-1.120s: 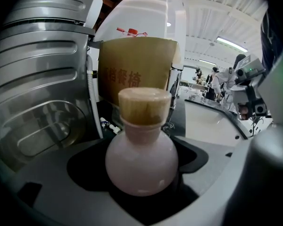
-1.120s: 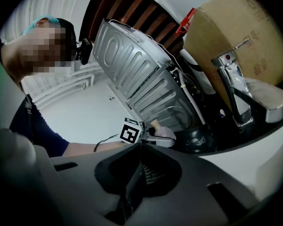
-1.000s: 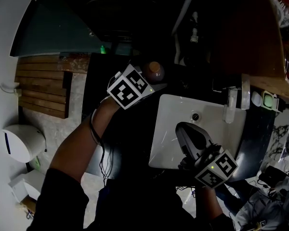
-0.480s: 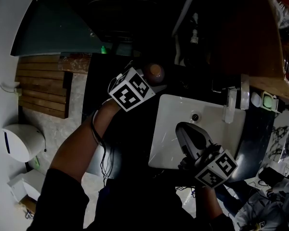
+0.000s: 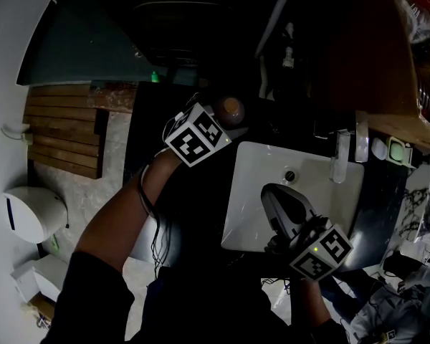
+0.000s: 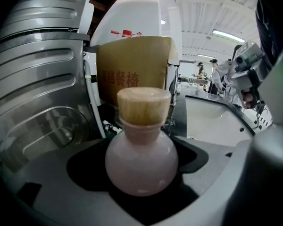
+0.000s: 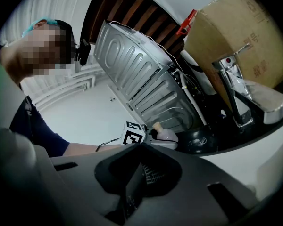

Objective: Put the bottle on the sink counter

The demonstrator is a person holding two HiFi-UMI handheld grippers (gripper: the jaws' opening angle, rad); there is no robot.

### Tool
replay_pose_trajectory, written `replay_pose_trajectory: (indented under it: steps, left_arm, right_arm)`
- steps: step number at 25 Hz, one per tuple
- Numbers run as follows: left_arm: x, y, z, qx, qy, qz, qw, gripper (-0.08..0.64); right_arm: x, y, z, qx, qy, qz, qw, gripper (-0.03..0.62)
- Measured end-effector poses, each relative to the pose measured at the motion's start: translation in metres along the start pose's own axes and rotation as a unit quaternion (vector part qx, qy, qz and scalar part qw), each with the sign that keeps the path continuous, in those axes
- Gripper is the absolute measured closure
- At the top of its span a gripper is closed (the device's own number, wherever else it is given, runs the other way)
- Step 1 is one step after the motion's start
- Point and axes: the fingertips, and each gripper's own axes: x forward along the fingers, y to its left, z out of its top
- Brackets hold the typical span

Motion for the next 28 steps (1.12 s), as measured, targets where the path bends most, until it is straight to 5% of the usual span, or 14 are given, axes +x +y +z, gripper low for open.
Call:
replay_pose_trajectory:
  steps: [28]
  left_arm:
    - [-0.032,-0.007,0.01,0.009,-0.045,-0.005,0.9989,0.161]
  right_arm:
    - [0.008,0.019,0.009,0.007,-0.018,0.004,1.0,0.565]
